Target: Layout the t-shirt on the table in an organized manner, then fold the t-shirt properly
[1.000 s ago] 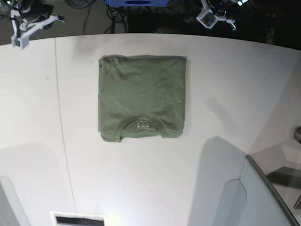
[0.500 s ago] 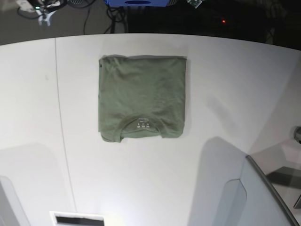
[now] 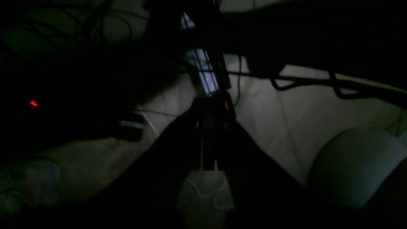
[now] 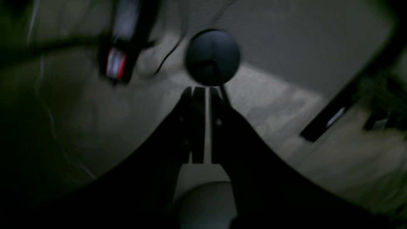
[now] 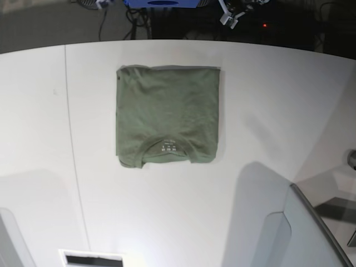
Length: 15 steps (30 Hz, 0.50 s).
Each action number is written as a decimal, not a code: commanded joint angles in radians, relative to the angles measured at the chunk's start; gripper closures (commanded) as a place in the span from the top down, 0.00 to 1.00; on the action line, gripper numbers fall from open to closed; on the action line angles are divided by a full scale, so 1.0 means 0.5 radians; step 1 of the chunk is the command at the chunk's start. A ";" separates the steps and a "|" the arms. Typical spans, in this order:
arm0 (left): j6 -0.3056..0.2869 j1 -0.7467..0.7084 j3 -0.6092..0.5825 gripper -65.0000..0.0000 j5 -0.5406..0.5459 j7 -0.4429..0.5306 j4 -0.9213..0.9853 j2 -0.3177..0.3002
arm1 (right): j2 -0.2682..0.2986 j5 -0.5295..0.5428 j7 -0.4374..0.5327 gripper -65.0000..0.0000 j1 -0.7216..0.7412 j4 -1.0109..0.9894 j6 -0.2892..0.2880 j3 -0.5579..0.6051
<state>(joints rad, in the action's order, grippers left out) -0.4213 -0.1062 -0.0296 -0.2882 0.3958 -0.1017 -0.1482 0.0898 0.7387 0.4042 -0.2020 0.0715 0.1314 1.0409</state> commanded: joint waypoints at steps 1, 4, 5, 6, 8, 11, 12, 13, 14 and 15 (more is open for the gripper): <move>-0.012 -0.004 -0.004 0.00 -0.002 0.045 -0.004 -0.024 | 0.027 0.058 -0.003 0.04 -0.064 0.040 0.006 -0.070; -0.012 -0.010 -0.019 0.00 -0.002 0.088 -0.004 -0.027 | 0.027 0.108 0.000 0.04 -0.076 0.067 0.006 -0.245; -0.012 -0.013 -0.059 0.00 -0.002 0.088 -0.001 -0.033 | 0.027 0.101 0.000 0.04 -0.076 0.067 0.006 -0.291; -0.012 -0.016 -0.130 0.00 -0.002 0.085 0.002 -0.040 | 0.027 0.101 0.000 0.04 -0.076 0.067 0.006 -0.334; -0.012 -0.047 -0.311 0.00 0.001 0.088 0.012 -0.049 | 0.021 0.101 0.000 0.04 -0.073 0.073 0.006 -0.389; -0.012 -0.059 -0.525 0.00 0.019 0.088 0.015 -0.070 | 0.018 0.101 0.000 0.04 -0.070 0.076 0.006 -0.402; -0.012 -0.059 -0.550 0.00 0.023 0.088 0.015 -0.070 | 0.015 0.101 0.000 0.04 -0.070 0.076 0.006 -0.405; -0.012 -0.059 -0.553 0.00 0.023 0.088 0.015 -0.070 | 0.015 0.101 0.000 0.04 -0.070 0.076 0.006 -0.402; -0.012 -0.056 -0.550 0.00 0.023 0.091 0.015 -0.070 | 0.015 0.101 0.000 0.04 -0.070 0.076 0.006 -0.402; -0.012 -0.056 -0.547 0.00 0.023 0.091 0.015 -0.070 | 0.012 0.101 0.000 0.04 -0.070 0.076 0.006 -0.402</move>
